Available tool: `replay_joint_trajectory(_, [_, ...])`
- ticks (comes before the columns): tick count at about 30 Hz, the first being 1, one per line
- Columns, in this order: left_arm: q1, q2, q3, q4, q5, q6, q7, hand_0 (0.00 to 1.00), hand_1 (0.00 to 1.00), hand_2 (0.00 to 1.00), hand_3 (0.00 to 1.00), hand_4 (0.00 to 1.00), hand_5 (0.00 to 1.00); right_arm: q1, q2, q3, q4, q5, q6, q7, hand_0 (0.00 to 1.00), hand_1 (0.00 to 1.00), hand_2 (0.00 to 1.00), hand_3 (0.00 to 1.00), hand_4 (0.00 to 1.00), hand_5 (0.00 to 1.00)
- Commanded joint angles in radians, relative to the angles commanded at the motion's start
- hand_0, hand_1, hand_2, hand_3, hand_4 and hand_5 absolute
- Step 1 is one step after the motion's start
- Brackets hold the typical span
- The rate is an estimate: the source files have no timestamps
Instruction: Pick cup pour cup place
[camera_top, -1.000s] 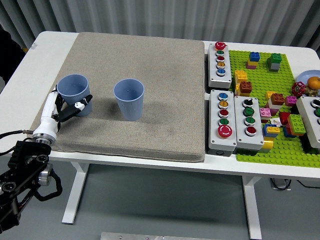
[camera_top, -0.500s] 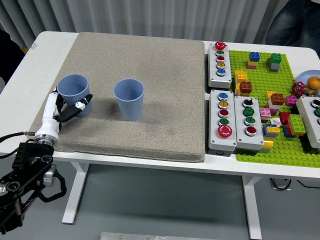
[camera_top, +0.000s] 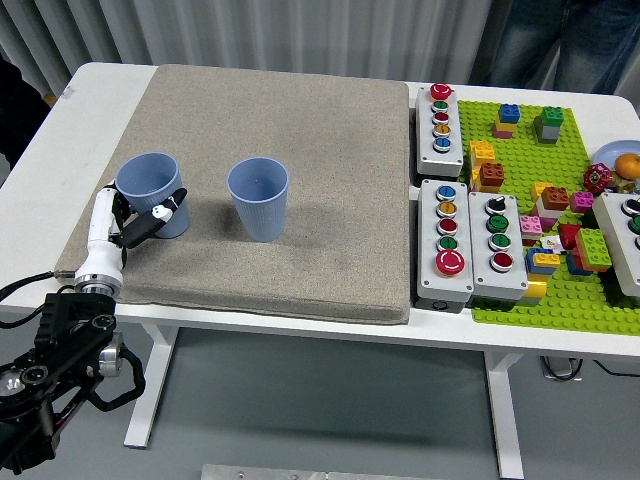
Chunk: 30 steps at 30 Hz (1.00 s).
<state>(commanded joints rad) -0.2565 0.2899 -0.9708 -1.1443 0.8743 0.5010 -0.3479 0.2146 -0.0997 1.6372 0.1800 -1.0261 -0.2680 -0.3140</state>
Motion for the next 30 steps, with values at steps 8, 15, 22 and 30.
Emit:
replay_joint_trajectory(8, [0.025, -0.006, -0.021, -0.047, 0.052, 0.032, 0.0, 0.475, 0.524, 0.685, 0.578, 0.817, 0.21, -0.002, 0.0, 0.002, 0.0, -0.004, 0.001, -0.002, 0.701, 0.625, 0.559, 0.567, 0.002, 0.036])
replay_joint_trajectory(15, [0.052, 0.013, -0.078, -0.151, 0.23, 0.065, 0.045, 0.457, 0.51, 0.659, 0.573, 0.815, 0.217, -0.007, 0.0, 0.005, 0.0, -0.008, 0.001, -0.002, 0.701, 0.625, 0.56, 0.566, 0.002, 0.034])
replay_joint_trajectory(22, [0.043, 0.081, -0.075, -0.249, 0.398, 0.06, 0.137, 0.455, 0.504, 0.657, 0.572, 0.802, 0.199, -0.011, -0.001, 0.008, 0.0, -0.013, 0.002, -0.002, 0.701, 0.625, 0.56, 0.567, 0.002, 0.027])
replay_joint_trajectory(30, [-0.017, 0.143, -0.029, -0.27, 0.615, 0.051, 0.242, 0.46, 0.504, 0.657, 0.576, 0.783, 0.174, -0.007, -0.005, 0.002, 0.0, -0.003, 0.0, 0.001, 0.701, 0.625, 0.56, 0.566, 0.002, 0.024])
